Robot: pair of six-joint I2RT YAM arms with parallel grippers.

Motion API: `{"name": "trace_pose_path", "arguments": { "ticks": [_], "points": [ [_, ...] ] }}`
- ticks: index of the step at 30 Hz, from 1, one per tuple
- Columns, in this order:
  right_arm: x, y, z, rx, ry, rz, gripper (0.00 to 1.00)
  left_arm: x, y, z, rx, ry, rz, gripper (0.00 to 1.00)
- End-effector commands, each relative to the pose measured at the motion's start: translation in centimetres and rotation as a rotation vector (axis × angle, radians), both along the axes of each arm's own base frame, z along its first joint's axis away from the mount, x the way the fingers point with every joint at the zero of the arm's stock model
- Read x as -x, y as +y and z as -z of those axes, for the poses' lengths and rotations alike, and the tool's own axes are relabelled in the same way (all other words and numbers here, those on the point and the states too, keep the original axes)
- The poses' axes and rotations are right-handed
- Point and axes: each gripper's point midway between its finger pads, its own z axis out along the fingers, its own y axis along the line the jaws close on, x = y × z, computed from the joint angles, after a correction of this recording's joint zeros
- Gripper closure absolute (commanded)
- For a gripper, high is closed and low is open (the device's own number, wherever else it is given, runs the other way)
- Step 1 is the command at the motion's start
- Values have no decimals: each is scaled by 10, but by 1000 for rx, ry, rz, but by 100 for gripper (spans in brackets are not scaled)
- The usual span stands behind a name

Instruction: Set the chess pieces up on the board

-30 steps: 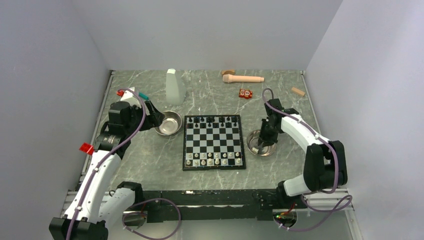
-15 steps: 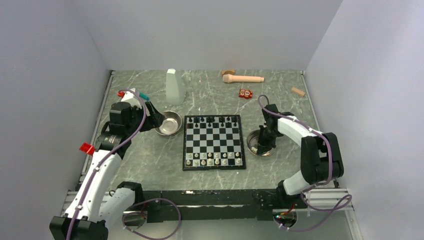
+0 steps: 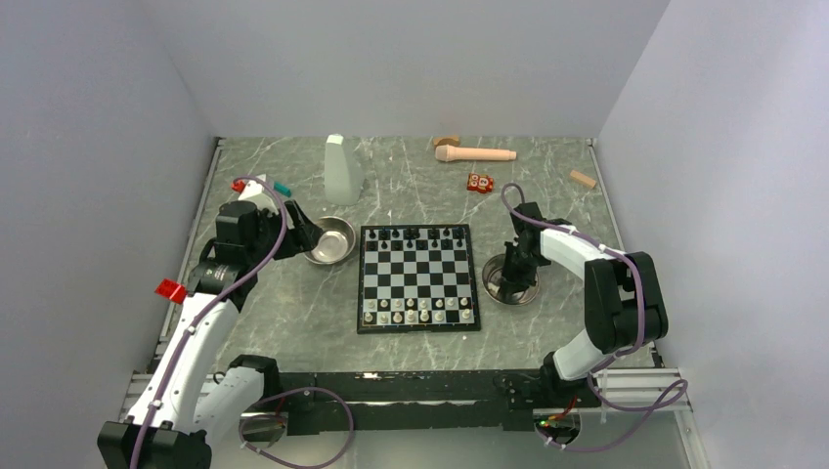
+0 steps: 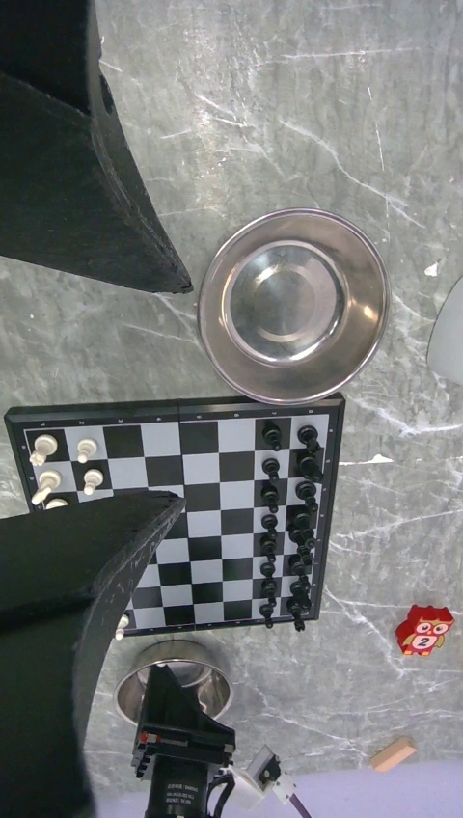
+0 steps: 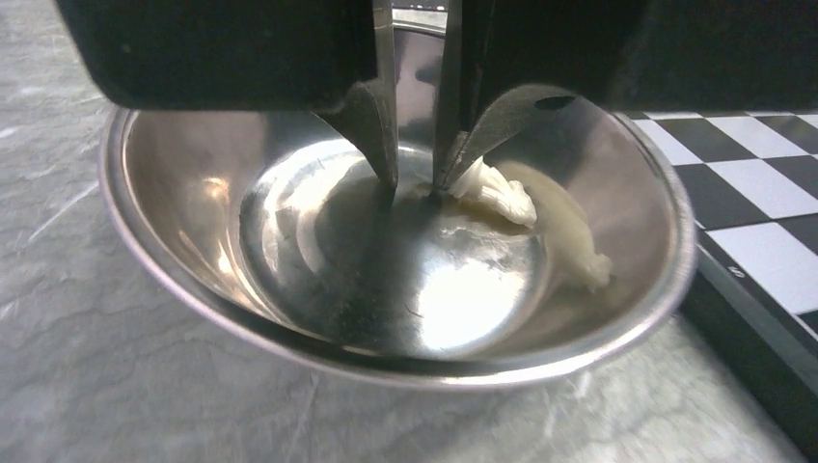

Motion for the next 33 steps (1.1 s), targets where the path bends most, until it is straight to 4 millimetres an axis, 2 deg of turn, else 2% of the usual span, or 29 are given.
{"name": "trace_pose_path", "arguments": {
  "ticks": [1, 5, 12, 20, 27, 33],
  "points": [
    [-40, 2, -16, 4, -140, 13, 76, -2, -2, -7, 23, -30, 5, 21],
    [-52, 1, -25, 8, -201, 31, 75, -1, -2, -7, 21, -31, 3, 21],
    [-46, 0, -27, 3, -220, 37, 72, 0, -2, -3, 21, -25, 4, 21],
    [-51, 6, -41, -43, -288, 46, 67, 1, -3, -1, 25, -22, 10, 21],
    [-44, 16, -28, -86, -193, 31, 59, 2, -3, -2, 26, -24, 8, 21],
    [-33, 22, -17, -92, -131, 2, 58, 4, -2, 0, 24, -23, 4, 21]
  ]
}}
